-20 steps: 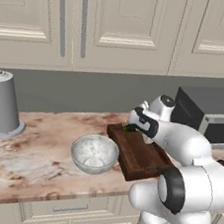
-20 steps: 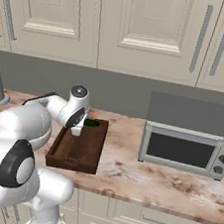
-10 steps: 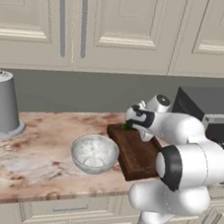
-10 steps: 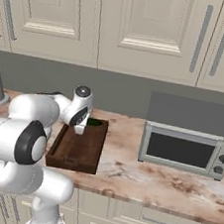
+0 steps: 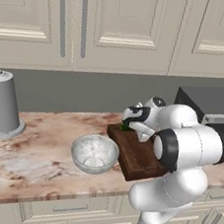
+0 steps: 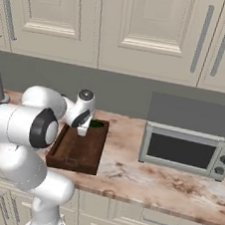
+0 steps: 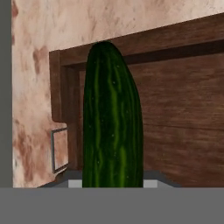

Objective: Place the two vegetables and bowl onto the tray for setting up a vegetable dip station.

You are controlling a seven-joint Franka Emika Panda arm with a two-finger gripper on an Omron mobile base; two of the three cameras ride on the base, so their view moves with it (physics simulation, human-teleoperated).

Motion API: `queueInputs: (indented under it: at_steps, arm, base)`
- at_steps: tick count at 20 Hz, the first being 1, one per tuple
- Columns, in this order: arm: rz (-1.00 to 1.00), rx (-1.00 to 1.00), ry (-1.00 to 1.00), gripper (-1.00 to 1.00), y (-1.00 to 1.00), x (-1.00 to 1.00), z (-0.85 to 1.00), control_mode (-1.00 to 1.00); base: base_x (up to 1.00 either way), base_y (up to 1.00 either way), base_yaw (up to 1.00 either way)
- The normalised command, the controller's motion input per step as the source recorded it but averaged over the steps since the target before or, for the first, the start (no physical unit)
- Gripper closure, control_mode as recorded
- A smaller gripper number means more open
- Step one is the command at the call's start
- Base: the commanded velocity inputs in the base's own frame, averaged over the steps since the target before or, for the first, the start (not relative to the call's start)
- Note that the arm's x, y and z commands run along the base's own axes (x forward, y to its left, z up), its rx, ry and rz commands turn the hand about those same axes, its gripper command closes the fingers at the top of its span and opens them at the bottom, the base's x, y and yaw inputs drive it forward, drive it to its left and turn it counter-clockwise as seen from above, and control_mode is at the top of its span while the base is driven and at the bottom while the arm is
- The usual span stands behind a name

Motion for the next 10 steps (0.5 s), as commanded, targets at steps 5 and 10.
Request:
queueInputs:
  at_steps: [5, 10]
  arm:
    - [0.0, 0.0, 0.0, 1.0, 0.0, 0.25, -0.22, -1.0]
    - [0.0, 0.0, 0.0, 1.0, 0.0, 0.27, -0.16, -1.0]
  base:
    - [0.0, 0.0, 0.0]
    - [0.0, 0.0, 0.0]
